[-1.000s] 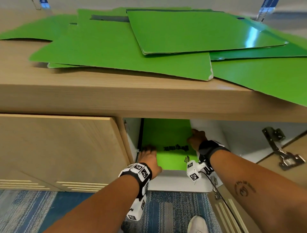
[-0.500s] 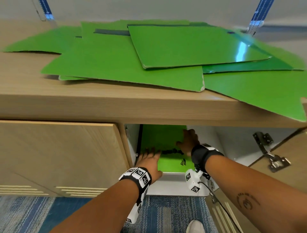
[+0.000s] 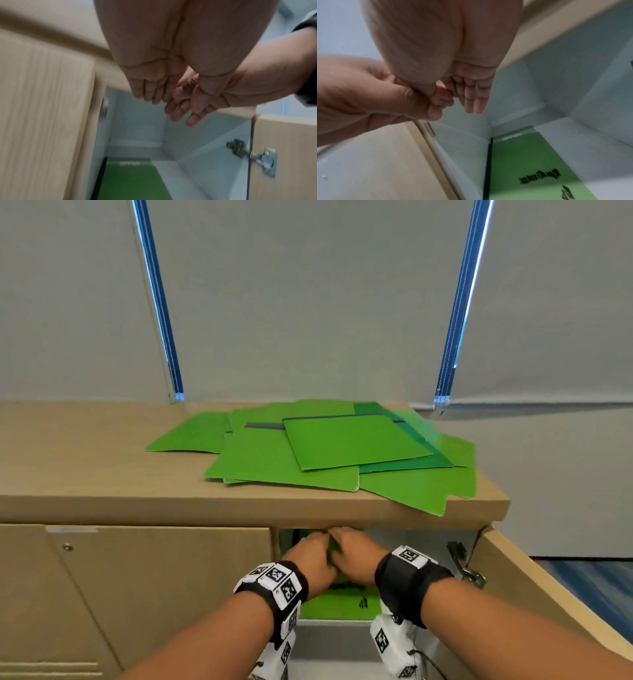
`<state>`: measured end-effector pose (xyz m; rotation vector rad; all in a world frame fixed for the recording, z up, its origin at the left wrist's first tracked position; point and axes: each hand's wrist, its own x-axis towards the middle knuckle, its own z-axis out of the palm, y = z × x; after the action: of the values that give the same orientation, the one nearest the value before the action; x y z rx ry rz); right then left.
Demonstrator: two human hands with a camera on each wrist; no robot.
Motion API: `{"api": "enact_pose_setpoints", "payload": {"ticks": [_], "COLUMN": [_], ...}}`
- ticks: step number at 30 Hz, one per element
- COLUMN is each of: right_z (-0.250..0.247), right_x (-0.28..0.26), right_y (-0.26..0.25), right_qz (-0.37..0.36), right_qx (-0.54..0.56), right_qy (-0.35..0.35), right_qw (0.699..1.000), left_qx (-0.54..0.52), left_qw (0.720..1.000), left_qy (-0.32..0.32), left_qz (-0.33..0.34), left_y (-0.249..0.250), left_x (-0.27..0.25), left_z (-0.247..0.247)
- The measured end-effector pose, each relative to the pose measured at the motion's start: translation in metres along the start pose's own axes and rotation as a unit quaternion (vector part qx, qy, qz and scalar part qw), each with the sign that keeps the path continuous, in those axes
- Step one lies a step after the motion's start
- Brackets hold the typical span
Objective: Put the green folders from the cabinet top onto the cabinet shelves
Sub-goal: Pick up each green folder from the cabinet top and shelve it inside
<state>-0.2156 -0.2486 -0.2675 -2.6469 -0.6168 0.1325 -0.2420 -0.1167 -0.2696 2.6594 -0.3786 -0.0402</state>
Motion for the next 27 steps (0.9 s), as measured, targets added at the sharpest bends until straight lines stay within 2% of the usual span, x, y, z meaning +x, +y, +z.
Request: {"api": "enact_pose_setpoints", "payload": {"ticks": [3,6,8,10,11,13,16,17,19,21,23,27], "right_z": [-0.039,-0.078,-0.101,-0.119,-0.126,-0.135,-0.137,-0.136,-0.134,-0.133,-0.129,-0.124], "right_x": [-0.018,-0.024,-0.021,-0.014,-0.008,0.002,0.014,0.014,0.015,0.014,0.017,0.018], "right_y": [-0.028,-0.047,-0.053,-0.052,-0.047,-0.034,-0.012,-0.006,0.002,0.006,0.008,0.003], "right_qz": [-0.027,-0.044,-0.035,-0.012,0.014,0.079,0.153,0.171,0.195,0.197,0.212,0.241], "right_qx": [-0.021,-0.040,-0.031,-0.007,0.012,0.064,0.165,0.228,0.355,0.460,0.498,0.538], "right_qy": [0.022,0.057,0.098,0.140,0.153,0.160,0.127,0.117,0.108,0.114,0.137,0.195], "right_qw": [0.999,0.997,0.994,0.990,0.988,0.982,0.966,0.951,0.908,0.858,0.830,0.784], "left_qx": [0.057,0.085,0.067,0.054,0.069,0.132,0.180,0.179,0.203,0.262,0.288,0.214], "left_qw": [0.998,0.990,0.980,0.973,0.977,0.984,0.980,0.980,0.972,0.956,0.948,0.969], "left_qy": [0.012,0.110,0.187,0.222,0.201,0.120,0.037,0.040,0.085,0.119,0.129,0.119], "left_qz": [-0.001,0.005,0.007,0.015,0.007,-0.030,-0.075,-0.083,-0.083,-0.057,-0.023,-0.018], "left_y": [0.018,0.034,0.048,0.053,0.051,0.045,0.031,0.028,0.022,0.021,0.021,0.025], "left_x": [-0.011,-0.010,-0.004,0.010,0.021,0.036,0.048,0.048,0.045,0.039,0.034,0.027], "left_z": [-0.043,-0.084,-0.106,-0.116,-0.116,-0.112,-0.089,-0.082,-0.074,-0.074,-0.079,-0.087]}}
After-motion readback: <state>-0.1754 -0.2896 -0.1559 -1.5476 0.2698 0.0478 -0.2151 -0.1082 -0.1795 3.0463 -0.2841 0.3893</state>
